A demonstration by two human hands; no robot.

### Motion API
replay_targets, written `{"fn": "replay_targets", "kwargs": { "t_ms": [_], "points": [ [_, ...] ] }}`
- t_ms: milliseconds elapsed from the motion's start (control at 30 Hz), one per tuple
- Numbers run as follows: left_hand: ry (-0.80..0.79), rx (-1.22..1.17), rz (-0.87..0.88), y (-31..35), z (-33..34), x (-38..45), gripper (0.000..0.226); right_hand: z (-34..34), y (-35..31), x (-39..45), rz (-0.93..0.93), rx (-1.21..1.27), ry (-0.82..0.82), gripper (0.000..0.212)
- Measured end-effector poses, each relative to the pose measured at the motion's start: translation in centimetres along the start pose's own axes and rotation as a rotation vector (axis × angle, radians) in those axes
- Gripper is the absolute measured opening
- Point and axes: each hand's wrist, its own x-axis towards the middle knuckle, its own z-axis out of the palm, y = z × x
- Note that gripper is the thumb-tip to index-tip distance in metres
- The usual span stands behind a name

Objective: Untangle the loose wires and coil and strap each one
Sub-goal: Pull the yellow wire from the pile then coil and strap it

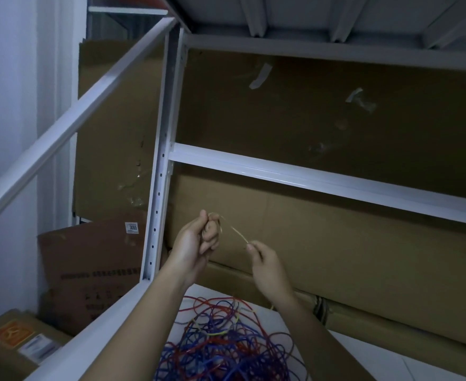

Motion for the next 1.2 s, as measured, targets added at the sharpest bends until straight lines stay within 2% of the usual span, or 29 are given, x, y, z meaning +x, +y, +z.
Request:
{"fn": "replay_targets", "kwargs": {
  "t_ms": [100,167,267,400,533,633,700,767,833,900,1100,1200],
  "points": [
    [0.050,-0.028,0.038,-0.4,0.9,0.4,0.029,-0.1,0.0,-0.8,-0.193,-0.369,-0.130,0.029],
    [0.073,-0.006,0.072,-0.7,1.4,0.8,0.024,0.3,-0.6,-1.6,-0.288,-0.400,-0.250,0.020],
    [0.063,0.429,0.161,-0.9,1.6,1.1,0.019,0.6,-1.4,-2.3,-0.328,-0.369,-0.338,0.017],
    [-0.007,0.930,0.238,-1.1,0.4,1.1,0.014,0.1,-2.5,-2.6,-0.235,-0.116,-0.373,0.021],
    [-0.112,1.410,0.240,-0.7,-0.4,0.6,0.013,-0.2,-3.3,-2.5,-0.029,0.098,-0.438,0.023],
    [-0.139,1.619,0.257,0.0,-1.2,0.4,0.013,0.0,-3.5,-2.7,0.068,0.208,-0.494,0.015],
    [-0.180,1.726,0.237,0.6,-1.9,0.2,0.015,0.1,-3.4,-2.6,0.111,0.196,-0.466,0.018],
    [-0.232,1.831,0.202,1.3,-2.8,0.1,0.016,0.0,-3.5,-2.5,0.074,0.052,-0.426,0.025],
    [-0.254,1.854,0.173,2.3,-3.9,0.1,0.013,0.2,-3.7,-2.3,-0.024,-0.141,-0.384,0.032],
    [-0.264,1.792,0.153,3.3,-4.9,0.0,0.016,0.4,-4.2,-2.1,-0.102,-0.224,-0.306,0.031],
    [-0.325,1.422,0.019,5.3,-5.9,-0.4,0.037,1.1,-6.4,0.5,-0.417,-0.299,-0.028,0.016],
    [-0.395,1.205,-0.004,6.5,-5.4,-0.2,0.035,1.5,-7.2,1.3,-0.374,-0.155,0.032,0.015]
  ]
}}
